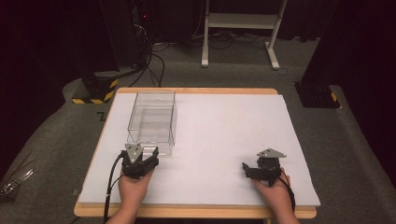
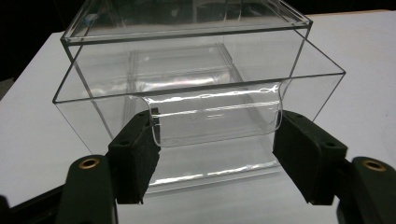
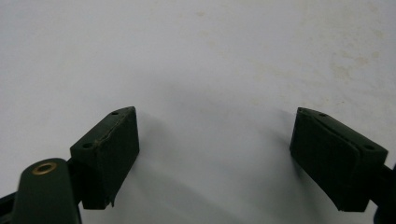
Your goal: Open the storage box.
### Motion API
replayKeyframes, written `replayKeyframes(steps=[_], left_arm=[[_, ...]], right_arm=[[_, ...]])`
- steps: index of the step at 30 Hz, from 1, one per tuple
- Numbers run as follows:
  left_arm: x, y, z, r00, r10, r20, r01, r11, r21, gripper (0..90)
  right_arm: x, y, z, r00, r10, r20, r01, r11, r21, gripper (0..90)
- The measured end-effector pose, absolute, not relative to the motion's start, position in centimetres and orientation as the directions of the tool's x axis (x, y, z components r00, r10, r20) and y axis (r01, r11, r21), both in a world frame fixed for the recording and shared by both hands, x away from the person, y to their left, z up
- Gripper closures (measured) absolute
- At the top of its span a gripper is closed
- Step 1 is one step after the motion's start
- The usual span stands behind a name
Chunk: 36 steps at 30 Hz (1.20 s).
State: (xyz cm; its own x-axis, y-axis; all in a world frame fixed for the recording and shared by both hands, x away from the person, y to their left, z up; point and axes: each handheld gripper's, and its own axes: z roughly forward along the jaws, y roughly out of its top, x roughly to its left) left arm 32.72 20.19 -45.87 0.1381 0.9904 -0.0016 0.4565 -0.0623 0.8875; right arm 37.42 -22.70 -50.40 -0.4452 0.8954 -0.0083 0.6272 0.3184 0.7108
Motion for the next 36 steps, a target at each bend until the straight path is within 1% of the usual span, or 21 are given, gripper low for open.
replayKeyframes(steps=[23, 36], left_arm=[[28.2, 20.3, -46.1, 0.156, 0.988, -0.006, 0.468, -0.068, 0.881, 32.8], [26.5, 20.5, -46.2, 0.173, 0.985, 0.000, 0.476, -0.084, 0.876, 32.8]], right_arm=[[37.4, -22.7, -50.4, -0.445, 0.895, -0.008, 0.627, 0.318, 0.711, 15.4], [37.4, -22.7, -50.4, -0.445, 0.895, -0.009, 0.627, 0.319, 0.711, 15.4]])
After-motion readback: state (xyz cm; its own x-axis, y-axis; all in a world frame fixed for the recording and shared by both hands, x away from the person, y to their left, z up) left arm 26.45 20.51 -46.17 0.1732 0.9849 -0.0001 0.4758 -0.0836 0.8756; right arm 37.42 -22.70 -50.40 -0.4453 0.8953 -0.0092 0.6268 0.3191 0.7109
